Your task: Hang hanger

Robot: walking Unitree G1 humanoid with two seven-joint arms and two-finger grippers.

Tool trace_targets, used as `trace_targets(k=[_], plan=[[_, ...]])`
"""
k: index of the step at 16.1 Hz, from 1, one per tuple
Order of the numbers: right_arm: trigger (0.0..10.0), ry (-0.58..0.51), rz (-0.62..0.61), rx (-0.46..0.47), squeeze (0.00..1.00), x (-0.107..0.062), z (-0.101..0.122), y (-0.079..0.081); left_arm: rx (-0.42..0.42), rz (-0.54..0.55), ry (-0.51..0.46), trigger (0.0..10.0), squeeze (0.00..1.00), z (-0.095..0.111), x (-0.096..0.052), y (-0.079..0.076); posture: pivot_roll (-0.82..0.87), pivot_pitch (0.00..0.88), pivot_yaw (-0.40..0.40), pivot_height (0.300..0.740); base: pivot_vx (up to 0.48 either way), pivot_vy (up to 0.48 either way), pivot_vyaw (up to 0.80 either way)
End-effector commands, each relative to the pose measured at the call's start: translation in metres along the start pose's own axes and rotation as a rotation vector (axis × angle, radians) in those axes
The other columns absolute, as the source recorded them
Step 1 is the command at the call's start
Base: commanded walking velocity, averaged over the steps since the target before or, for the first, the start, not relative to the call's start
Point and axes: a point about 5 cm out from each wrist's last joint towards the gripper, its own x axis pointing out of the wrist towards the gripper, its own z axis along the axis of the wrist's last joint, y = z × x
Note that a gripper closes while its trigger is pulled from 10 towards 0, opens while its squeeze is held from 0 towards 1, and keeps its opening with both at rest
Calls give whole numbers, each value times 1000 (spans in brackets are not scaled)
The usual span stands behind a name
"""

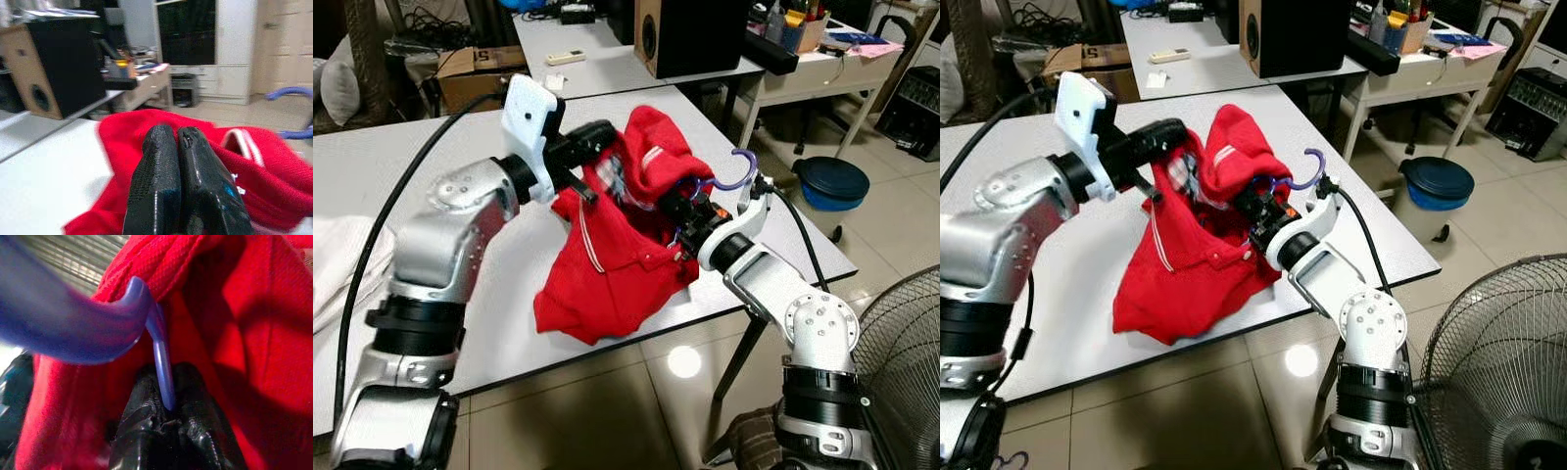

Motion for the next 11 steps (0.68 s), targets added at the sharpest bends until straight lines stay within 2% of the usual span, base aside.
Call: trace_targets(k=[1, 3, 5, 7, 8, 10, 11], plan=[[10000, 0, 1, -18, 0, -1, 2, 3, -3, -37, 7, 10000, 1000, 3, -4, -3, -78, 0, 49, 740, 0, 0, 0], [10000, -43, -17, -20, 0, -3, 10, 0, -32, -148, 66, 10000, 1000, 1, -17, -14, -77, 0, 57, 740, 0, 0, 0], [10000, -70, -18, 0, 0, -5, 15, -1, -26, -184, 83, 10000, 1000, 2, -23, -17, -73, 0, 58, 740, 0, 0, 0], [10000, -73, -28, 13, 0, -3, 14, -1, -65, -94, 39, 10000, 1000, 11, -25, -3, -74, 0, 76, 740, 0, 0, 0], [10000, -69, -51, 10, 0, -4, 14, -3, -67, -46, 17, 10000, 1000, 16, -32, 7, -74, 0, 82, 740, 0, 0, 0], [10000, -63, -76, 5, 0, -5, 14, -3, -70, 86, -34, 10000, 1000, 22, -49, 27, -66, 0, 84, 740, 0, 0, 800], [10000, -52, -55, 3, 0, -8, 15, 2, -90, 209, -26, 10000, 1000, 16, -60, 38, -58, 0, 80, 740, 0, 0, 800]])
